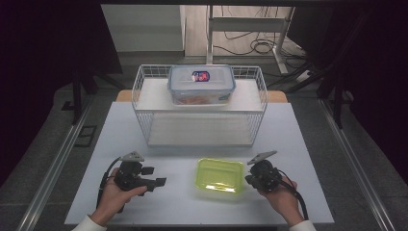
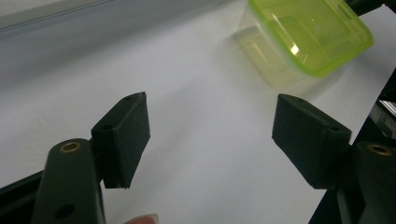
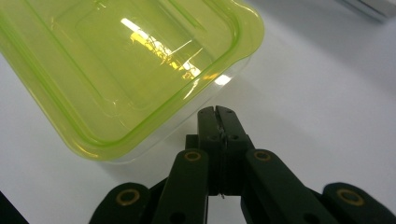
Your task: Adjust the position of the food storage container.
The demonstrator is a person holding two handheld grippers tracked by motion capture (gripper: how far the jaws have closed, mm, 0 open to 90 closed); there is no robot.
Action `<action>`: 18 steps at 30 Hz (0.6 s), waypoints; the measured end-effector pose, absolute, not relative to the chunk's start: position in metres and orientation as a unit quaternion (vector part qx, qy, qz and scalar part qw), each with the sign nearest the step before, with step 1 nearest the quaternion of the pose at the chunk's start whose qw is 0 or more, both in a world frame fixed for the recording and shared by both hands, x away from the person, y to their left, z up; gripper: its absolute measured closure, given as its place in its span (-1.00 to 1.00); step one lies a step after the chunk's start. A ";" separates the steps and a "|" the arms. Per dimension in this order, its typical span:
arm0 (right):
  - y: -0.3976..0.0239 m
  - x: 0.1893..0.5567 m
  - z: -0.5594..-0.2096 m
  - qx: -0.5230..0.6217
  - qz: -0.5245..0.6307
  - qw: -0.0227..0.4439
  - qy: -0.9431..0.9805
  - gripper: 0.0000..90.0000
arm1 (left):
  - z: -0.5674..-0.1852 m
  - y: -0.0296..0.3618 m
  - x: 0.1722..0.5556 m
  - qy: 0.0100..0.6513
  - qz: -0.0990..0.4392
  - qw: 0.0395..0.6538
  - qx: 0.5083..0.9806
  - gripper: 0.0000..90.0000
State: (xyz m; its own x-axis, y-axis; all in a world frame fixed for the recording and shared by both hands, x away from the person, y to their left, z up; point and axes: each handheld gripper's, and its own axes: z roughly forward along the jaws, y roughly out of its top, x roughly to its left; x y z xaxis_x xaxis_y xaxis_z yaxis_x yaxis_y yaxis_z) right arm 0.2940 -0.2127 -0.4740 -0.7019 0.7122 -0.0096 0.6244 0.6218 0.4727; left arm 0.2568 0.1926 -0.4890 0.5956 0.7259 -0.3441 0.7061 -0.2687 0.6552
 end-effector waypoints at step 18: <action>-0.177 0.310 -0.487 0.352 0.233 0.114 0.899 0.98 | -0.492 0.194 0.258 0.455 0.007 0.403 0.794 -0.39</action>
